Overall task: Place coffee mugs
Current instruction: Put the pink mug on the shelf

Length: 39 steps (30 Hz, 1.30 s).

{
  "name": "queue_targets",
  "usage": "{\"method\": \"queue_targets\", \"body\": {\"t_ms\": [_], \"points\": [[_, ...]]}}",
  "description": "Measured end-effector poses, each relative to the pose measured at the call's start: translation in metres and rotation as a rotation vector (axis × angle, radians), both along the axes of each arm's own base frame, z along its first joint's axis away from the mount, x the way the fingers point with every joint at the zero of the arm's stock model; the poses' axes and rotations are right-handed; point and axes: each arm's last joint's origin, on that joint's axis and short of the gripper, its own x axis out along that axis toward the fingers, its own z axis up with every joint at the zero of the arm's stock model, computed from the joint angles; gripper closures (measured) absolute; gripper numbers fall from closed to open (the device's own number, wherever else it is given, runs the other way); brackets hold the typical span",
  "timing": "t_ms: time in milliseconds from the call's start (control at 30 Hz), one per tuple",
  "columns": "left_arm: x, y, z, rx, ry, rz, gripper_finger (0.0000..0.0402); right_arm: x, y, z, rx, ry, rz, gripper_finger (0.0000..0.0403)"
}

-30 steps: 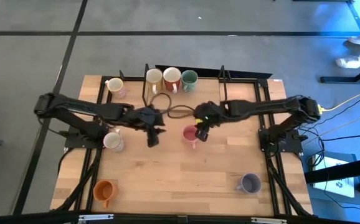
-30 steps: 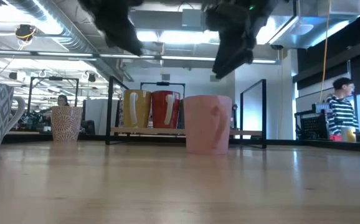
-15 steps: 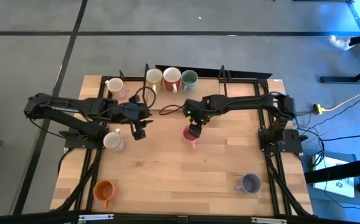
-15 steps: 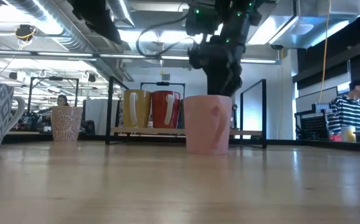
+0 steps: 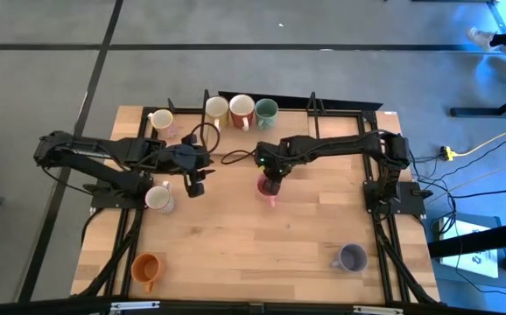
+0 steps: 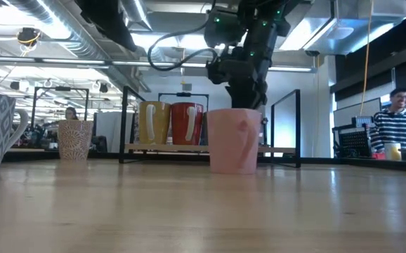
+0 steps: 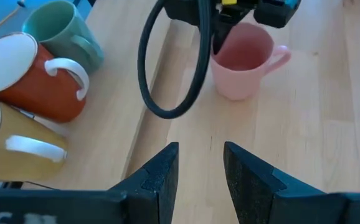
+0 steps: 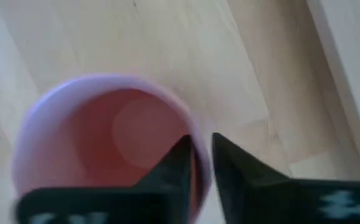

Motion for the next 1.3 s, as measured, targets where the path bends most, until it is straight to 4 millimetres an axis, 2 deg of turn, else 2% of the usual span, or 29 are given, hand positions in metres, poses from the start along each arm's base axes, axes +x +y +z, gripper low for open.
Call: {"method": "queue_targets", "body": {"t_ms": [67,233,367,500,700,900,1000,1100,1300], "points": [[0.000,0.000,0.000,0.000,-0.004,0.000,0.0280,-0.001,0.000,0.002,-0.003,0.000,0.005,0.0391],[0.000,0.000,0.000,0.001,-0.002,0.001,0.0280,-0.005,0.001,0.008,-0.002,0.007,0.013,0.0388],[0.000,0.000,0.000,0.001,-0.003,0.002,0.0280,-0.019,0.001,0.036,0.008,-0.053,-0.025,0.0394],[0.000,0.000,0.000,0.001,-0.004,0.001,0.0280,-0.041,-0.010,0.065,-0.008,-0.078,-0.076,0.0398],[0.000,0.000,0.000,0.001,-0.005,0.002,0.0280,-0.072,-0.046,0.090,-0.058,-0.103,-0.204,0.0399],[0.000,0.000,0.000,-0.001,-0.006,0.004,0.0280,-0.089,-0.085,0.121,-0.172,-0.114,-0.270,0.0400],[0.000,0.000,0.000,0.000,-0.006,0.004,0.0280,-0.096,-0.110,0.135,-0.238,-0.152,-0.331,0.0400],[0.000,0.000,0.000,0.000,-0.006,0.004,0.0280,-0.106,-0.136,0.133,-0.248,-0.131,-0.380,0.0401],[0.002,0.000,0.002,-0.011,-0.031,0.024,0.0280,-0.113,-0.179,0.110,-0.230,-0.090,-0.383,0.0401]]}}
